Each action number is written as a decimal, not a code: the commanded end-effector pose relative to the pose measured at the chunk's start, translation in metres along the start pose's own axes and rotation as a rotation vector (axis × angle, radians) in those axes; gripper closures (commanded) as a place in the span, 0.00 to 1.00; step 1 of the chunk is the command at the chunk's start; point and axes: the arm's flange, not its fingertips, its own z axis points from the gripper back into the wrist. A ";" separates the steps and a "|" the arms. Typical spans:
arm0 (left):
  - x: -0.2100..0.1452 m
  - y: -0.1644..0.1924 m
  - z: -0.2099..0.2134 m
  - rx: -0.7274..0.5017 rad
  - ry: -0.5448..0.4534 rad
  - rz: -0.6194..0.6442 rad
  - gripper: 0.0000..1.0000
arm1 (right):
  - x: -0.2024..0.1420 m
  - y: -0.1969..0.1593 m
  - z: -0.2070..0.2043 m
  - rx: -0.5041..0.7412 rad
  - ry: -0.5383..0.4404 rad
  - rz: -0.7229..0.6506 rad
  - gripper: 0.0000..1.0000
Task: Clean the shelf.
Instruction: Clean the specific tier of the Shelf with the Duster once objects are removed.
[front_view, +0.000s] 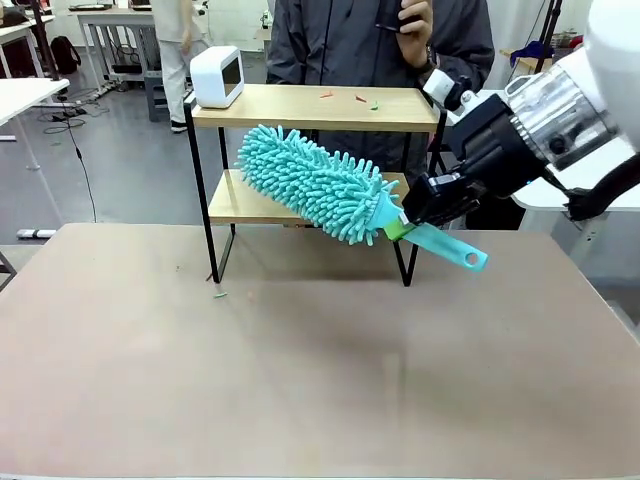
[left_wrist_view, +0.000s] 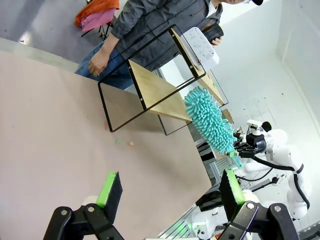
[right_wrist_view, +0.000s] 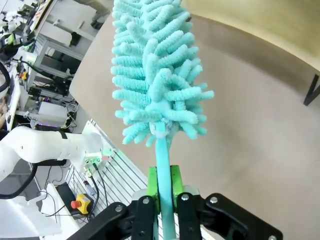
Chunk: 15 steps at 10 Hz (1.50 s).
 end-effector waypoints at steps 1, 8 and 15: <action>0.001 -0.001 -0.001 -0.015 -0.012 -0.018 0.00 | -0.006 -0.007 0.006 0.073 0.004 0.040 0.87; 0.001 -0.001 -0.001 -0.015 -0.012 -0.018 0.00 | -0.155 -0.041 0.210 0.180 -0.012 -0.049 0.87; 0.001 -0.001 -0.001 -0.015 -0.012 -0.018 0.00 | -0.271 -0.147 0.253 0.070 -0.329 -0.515 0.87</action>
